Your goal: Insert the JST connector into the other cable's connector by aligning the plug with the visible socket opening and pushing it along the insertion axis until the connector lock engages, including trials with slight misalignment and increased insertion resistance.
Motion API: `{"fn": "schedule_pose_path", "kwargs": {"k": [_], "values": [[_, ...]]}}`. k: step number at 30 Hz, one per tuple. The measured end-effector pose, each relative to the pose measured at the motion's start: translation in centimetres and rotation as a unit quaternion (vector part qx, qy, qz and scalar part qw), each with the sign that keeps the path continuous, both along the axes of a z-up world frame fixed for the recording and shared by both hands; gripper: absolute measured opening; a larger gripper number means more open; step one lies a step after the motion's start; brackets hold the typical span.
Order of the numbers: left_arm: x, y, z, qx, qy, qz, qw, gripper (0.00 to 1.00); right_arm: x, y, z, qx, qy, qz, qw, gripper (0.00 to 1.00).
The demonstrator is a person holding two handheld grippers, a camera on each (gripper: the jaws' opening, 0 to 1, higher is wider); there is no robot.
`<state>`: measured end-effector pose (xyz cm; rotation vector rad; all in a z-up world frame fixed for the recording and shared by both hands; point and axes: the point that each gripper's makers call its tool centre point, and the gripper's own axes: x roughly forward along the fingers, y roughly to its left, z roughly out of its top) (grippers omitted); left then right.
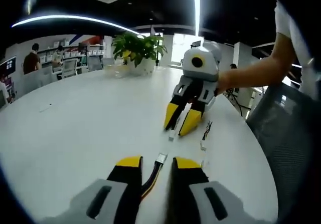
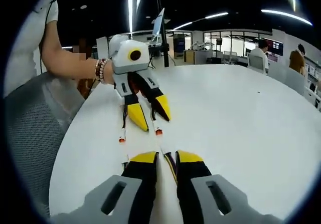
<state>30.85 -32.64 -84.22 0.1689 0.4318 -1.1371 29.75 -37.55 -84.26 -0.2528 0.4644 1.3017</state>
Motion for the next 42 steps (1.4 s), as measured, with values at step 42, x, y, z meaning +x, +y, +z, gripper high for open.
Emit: {"fn": "schedule_pose_path", "kwargs": {"k": [42], "values": [[-0.9,-1.7,3.1,0.021,-0.055,-0.082,0.9949,0.00,-0.6,1.6,3.9,0.006,-0.053,0.054,0.9971,0.03]]}}
